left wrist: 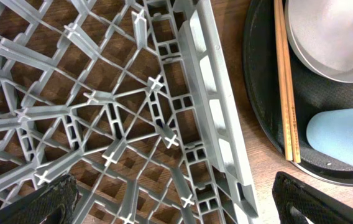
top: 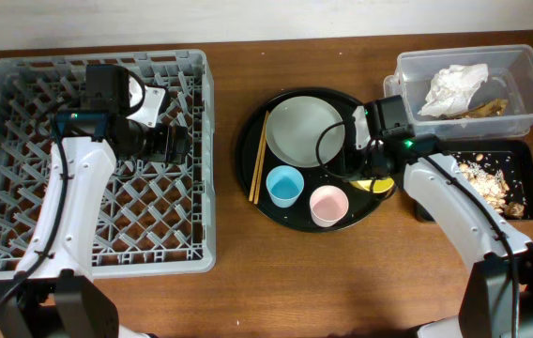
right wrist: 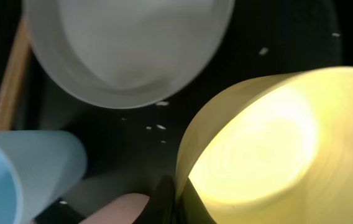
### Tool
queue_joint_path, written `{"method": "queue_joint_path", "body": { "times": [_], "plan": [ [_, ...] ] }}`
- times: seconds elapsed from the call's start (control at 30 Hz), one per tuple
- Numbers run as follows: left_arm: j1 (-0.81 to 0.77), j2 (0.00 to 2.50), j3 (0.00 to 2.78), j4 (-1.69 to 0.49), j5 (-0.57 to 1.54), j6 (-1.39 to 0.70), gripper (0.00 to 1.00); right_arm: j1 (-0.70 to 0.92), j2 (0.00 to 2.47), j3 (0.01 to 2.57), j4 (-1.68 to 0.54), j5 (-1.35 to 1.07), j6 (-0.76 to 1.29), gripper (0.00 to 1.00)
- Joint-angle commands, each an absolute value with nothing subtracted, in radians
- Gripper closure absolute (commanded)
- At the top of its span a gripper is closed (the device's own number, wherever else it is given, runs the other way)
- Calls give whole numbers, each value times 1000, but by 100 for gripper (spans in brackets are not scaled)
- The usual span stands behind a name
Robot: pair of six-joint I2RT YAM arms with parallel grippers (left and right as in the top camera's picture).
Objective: Sort waste into correct bins and load items into the dishwasher rack
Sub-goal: 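Return the yellow bowl to the round tray with right gripper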
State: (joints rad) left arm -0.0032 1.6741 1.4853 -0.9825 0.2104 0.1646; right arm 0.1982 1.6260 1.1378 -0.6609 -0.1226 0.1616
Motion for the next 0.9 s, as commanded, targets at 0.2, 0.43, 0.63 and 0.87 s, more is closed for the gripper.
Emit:
{"method": "queue_joint_path", "body": {
  "times": [0.2, 0.43, 0.63, 0.87],
  "plan": [
    [1, 1674, 1508, -981, 221, 171, 1, 218, 1697, 1147, -666, -97, 160, 90],
    [1, 1674, 1508, -981, 221, 171, 1, 249, 1695, 1196, -704, -113, 132, 40],
    [1, 1674, 1508, -963, 222, 170, 1, 249, 1695, 1523, -1000, -127, 131, 36],
    [1, 1674, 1508, -957, 247, 170, 1, 249, 1695, 1611, -1086, -127, 131, 23]
  ]
}}
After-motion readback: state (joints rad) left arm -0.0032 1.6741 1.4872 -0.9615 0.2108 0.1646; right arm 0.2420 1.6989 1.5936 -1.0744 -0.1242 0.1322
